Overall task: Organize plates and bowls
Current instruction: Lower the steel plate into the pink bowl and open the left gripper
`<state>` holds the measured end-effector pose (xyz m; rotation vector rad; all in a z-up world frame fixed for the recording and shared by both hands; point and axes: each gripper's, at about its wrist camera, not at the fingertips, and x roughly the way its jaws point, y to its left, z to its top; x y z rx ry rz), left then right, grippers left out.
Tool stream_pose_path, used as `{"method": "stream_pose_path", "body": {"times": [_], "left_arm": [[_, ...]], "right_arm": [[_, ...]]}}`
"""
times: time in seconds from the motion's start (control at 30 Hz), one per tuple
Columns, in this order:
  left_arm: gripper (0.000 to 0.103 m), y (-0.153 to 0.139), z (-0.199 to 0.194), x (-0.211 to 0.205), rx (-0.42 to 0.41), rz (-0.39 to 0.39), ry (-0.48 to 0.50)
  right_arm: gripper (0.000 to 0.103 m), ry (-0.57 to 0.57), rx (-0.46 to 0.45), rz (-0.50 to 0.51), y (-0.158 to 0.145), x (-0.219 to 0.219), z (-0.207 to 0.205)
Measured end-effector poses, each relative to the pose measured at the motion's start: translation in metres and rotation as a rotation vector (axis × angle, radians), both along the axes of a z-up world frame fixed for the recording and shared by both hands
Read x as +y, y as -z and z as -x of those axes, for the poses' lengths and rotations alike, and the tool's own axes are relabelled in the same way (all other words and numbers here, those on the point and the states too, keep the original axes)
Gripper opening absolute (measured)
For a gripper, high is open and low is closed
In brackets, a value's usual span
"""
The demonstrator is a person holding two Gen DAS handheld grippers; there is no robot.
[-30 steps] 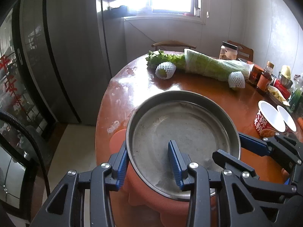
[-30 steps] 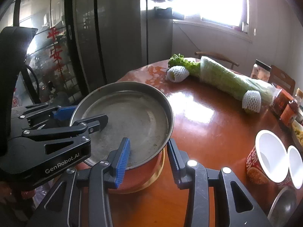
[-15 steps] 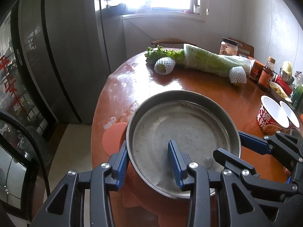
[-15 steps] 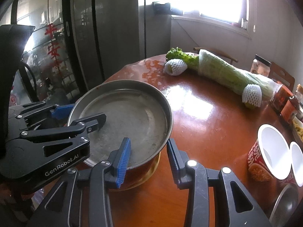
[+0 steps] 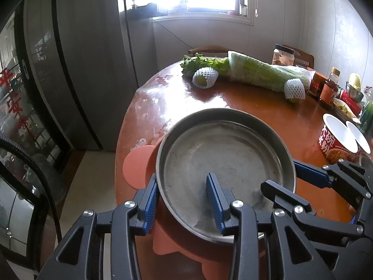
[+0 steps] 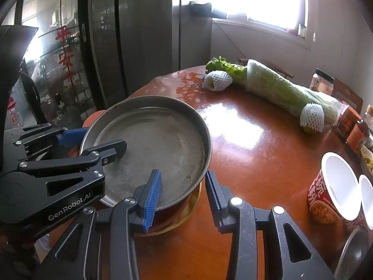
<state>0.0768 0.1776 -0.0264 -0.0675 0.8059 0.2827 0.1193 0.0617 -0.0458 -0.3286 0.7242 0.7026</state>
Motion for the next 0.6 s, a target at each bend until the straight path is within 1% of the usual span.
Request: {"method": "stream_pose_path", "body": {"times": [0.33,0.6], "left_arm": [[0.04,0.0002,0.0025,0.0003,0.004,0.002,-0.002],[0.041,0.0008,0.0087,0.0029,-0.001,0.035,-0.005]], "right_arm": [[0.042,-0.003,-0.005,0.004,0.0012,0.0014,-0.0002],[0.042,0.001,0.012,-0.006,0.0015,-0.0005,-0.0021]]}}
